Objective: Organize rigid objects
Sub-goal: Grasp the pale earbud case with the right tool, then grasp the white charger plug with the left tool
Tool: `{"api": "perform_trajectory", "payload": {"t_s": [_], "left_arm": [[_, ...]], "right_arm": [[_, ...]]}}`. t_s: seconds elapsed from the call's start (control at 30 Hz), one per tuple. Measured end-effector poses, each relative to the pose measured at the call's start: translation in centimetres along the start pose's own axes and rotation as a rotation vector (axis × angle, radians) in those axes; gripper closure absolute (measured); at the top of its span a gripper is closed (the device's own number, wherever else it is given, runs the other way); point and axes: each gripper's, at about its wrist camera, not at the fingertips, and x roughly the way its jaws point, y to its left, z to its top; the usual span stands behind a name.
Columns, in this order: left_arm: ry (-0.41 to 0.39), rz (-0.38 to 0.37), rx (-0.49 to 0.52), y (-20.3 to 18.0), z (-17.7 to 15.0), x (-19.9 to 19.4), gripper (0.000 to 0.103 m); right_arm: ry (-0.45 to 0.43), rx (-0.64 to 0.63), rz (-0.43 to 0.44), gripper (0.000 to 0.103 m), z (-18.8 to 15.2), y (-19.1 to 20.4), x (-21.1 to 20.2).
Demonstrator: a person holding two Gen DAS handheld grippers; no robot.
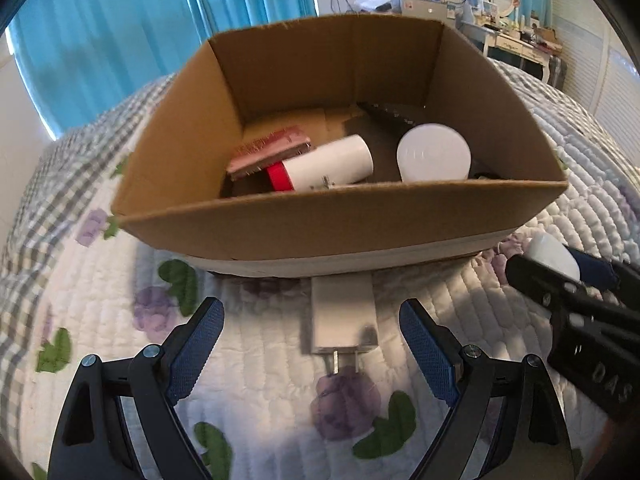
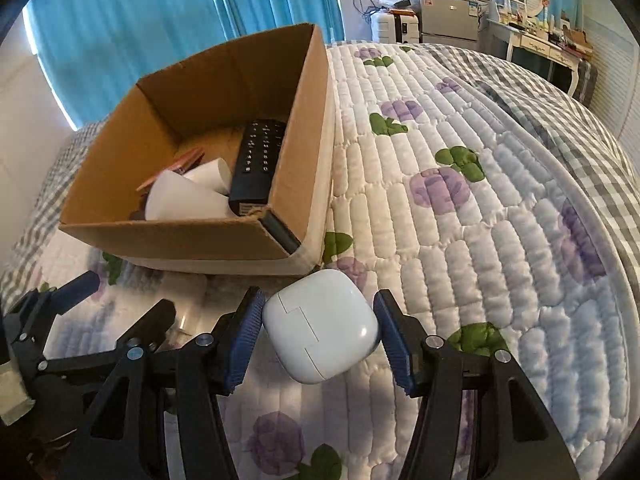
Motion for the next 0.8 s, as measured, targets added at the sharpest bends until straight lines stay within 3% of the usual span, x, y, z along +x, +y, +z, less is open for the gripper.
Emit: {"api": "perform_trajectory", "payload": {"t_s": [0.13,0.4,0.5,0.8], "left_arm": [[0.004,-0.009,-0.007,-0.3,-0.3,1.2,0.014],[0.033,-0.09,-0.025,0.3,-1.0,2.5,0.062],[0.025,-0.055,0.021,-0.2,-1.2,1.9,0.062],[0.01,-0.063,-0.004,1.1,-2.2,-0.5,0.062]], "right_arm": [[0.021,-0.001,0.01,0.047,-0.1,0.3,1.1],[0.021,-0.016,-0.008,0.047,-0.2,0.4,1.1],[0.022,-0.015,-0.015,0.047,-0.3,0.3,1.0],[0.014,-0.044,-0.039,0.047,-1.1,0.5,0.1]]}}
